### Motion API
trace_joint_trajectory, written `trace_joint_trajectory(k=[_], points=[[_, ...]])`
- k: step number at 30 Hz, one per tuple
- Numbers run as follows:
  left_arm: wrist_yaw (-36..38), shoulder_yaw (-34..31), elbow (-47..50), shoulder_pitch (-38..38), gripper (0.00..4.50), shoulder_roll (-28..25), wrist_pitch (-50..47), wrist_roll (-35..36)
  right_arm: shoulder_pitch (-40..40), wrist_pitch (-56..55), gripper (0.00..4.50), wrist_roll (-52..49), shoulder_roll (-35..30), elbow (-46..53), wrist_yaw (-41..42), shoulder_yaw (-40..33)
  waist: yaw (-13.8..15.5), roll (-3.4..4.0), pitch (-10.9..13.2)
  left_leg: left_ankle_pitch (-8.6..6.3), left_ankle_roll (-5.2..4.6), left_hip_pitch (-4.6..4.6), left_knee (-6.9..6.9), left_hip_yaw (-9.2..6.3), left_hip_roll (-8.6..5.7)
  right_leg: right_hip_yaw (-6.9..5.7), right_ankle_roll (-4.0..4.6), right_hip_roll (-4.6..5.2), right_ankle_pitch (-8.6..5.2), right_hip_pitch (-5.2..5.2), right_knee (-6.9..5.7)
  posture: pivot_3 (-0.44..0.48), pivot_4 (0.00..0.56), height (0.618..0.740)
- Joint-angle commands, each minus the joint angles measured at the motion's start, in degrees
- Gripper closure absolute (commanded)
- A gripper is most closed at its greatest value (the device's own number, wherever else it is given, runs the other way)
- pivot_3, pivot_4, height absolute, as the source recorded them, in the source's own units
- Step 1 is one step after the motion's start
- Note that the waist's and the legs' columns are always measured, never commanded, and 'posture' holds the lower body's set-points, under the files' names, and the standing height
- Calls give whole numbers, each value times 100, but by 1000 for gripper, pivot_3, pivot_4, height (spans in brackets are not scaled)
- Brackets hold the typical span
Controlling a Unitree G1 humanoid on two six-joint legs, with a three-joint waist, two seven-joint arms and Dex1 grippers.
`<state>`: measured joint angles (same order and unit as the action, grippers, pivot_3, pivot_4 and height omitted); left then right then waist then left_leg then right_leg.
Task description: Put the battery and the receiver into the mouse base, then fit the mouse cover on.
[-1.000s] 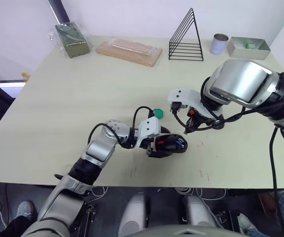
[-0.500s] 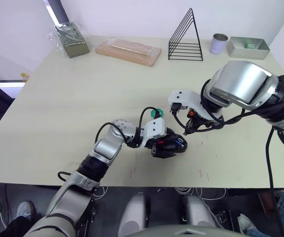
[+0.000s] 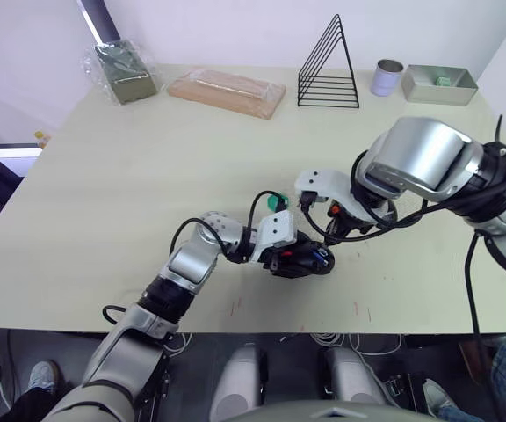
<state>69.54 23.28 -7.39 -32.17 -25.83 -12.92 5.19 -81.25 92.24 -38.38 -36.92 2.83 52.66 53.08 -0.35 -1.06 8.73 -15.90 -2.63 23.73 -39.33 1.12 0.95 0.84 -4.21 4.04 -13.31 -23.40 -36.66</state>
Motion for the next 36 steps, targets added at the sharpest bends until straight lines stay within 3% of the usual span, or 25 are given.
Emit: trace_joint_trajectory(k=[1,36], points=[[-39,27,161,-68,964,52,44,-36,22,26,4500,-59,65,-124,-199,-242,-2,0,0,0,0,0,0,0,0,0,0,0,0,0,0,0,150,740],[-61,11,292,29,964,48,-69,-36,602,26,4500,-112,305,-565,-911,-444,-29,-1,-1,0,0,0,0,1,0,1,0,0,0,0,-2,0,150,740]])
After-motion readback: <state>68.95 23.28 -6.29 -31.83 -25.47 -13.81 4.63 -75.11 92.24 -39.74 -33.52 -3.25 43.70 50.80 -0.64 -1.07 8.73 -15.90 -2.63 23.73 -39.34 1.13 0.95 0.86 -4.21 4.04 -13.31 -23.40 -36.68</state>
